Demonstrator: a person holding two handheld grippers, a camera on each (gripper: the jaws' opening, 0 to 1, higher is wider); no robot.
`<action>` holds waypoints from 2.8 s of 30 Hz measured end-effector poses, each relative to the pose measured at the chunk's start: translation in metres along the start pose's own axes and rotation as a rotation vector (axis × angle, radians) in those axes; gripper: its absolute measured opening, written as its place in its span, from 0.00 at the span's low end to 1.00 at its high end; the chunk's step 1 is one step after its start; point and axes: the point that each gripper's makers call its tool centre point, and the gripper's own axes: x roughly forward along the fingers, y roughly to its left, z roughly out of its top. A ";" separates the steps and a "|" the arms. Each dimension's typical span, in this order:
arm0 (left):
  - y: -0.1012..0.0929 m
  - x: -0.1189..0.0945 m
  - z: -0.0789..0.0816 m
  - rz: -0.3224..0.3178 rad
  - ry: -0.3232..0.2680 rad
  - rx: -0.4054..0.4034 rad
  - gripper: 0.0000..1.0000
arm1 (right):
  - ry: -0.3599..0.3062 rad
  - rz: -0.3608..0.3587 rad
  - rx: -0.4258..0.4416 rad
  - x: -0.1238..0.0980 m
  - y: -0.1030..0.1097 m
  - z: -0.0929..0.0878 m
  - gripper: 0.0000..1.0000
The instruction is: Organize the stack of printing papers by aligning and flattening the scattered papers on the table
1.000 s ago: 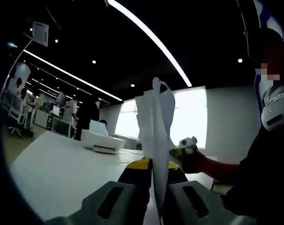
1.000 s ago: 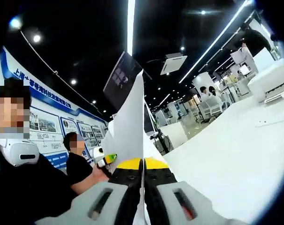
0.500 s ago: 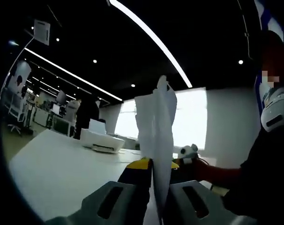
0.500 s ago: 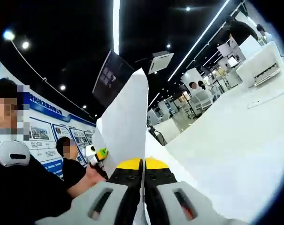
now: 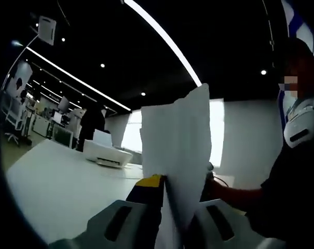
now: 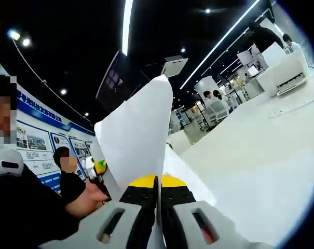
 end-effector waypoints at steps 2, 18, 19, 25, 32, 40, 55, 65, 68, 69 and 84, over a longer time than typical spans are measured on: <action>-0.001 0.000 -0.001 -0.002 0.002 0.002 0.12 | -0.003 -0.007 -0.002 -0.001 -0.003 0.001 0.00; 0.000 0.001 -0.002 0.004 0.006 -0.002 0.12 | 0.021 -0.007 -0.060 0.013 0.010 -0.014 0.00; 0.000 0.001 -0.002 0.005 0.004 0.000 0.12 | 0.023 -0.003 -0.051 0.015 0.012 -0.017 0.00; 0.003 -0.002 0.000 0.016 -0.002 0.002 0.12 | 0.051 0.015 -0.045 0.020 0.021 -0.032 0.00; 0.005 -0.003 0.000 0.016 -0.001 -0.001 0.13 | 0.051 0.069 -0.079 0.021 0.030 -0.038 0.00; 0.005 -0.007 0.005 0.018 -0.019 -0.013 0.15 | 0.017 0.172 -0.237 0.012 0.048 -0.026 0.00; -0.003 0.002 0.000 0.002 -0.021 -0.057 0.20 | 0.009 0.229 -0.257 0.010 0.050 -0.036 0.00; 0.028 -0.009 -0.010 0.032 -0.035 -0.153 0.23 | 0.009 0.122 -0.253 0.009 0.027 -0.029 0.00; 0.037 -0.008 -0.017 0.054 -0.036 -0.182 0.24 | 0.039 0.109 -0.250 0.014 0.023 -0.036 0.00; 0.038 -0.008 -0.019 0.061 -0.034 -0.190 0.24 | 0.050 0.103 -0.249 0.016 0.022 -0.037 0.00; 0.046 -0.011 -0.037 0.110 -0.013 -0.256 0.24 | 0.172 0.143 -0.165 0.014 0.032 -0.064 0.00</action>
